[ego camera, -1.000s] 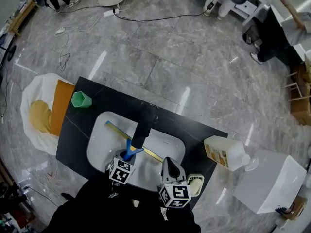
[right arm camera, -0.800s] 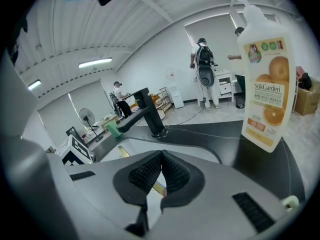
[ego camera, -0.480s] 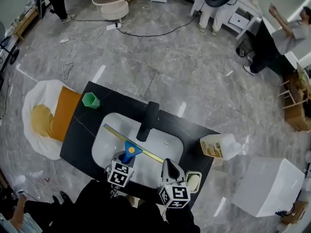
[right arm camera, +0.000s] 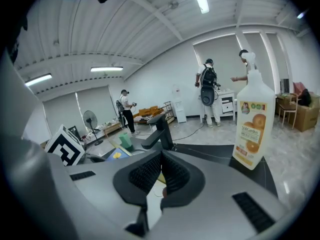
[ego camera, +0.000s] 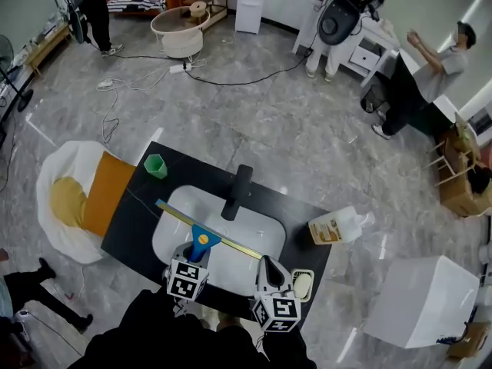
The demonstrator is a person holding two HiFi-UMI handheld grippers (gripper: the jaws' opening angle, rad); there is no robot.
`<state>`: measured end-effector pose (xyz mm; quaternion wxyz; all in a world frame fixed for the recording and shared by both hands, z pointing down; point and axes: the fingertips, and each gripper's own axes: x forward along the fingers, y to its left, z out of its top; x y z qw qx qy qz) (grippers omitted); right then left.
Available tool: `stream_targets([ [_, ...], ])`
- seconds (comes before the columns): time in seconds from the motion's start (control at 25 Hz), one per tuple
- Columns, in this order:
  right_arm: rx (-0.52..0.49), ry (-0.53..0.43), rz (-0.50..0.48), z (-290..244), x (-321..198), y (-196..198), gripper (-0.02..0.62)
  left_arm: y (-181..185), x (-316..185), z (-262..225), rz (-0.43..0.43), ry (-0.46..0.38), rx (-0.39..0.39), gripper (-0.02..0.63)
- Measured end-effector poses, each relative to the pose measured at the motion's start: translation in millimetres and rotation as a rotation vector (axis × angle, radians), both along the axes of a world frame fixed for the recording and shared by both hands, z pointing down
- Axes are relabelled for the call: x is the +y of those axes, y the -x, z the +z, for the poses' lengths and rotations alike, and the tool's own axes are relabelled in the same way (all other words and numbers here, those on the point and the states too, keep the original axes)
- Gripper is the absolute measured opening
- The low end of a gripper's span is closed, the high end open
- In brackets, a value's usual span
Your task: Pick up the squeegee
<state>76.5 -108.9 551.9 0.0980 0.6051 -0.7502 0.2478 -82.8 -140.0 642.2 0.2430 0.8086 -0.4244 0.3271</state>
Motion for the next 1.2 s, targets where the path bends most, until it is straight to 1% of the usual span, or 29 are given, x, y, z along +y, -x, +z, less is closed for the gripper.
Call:
stream_targets([
  [0.28,0.024,-0.057,0.003,-38.7,23.4,9.2,0.017,19.6,7.4,-59.4,-0.051,-0.113,0.044,0.092],
  [0.64,0.076,-0.161,-0.007,-88.2,51.2,28.1,0.017,51.6,23.0,-132.8,-0.102,-0.273,0.101,0.092],
  [0.88,0.1,-0.226,-0.007,-122.1,69.7,31.0,0.017,82.2,46.8,-180.1,-0.144,-0.363,0.124,0.092],
  [1.04,0.104,-0.261,-0.008,-135.4,83.4,34.9,0.017,98.5,66.2,-206.3,-0.152,-0.432,0.135,0.092],
  [1.2,0.104,-0.282,-0.012,-143.3,98.1,40.6,0.017,109.8,87.9,-228.1,-0.157,-0.48,0.141,0.093],
])
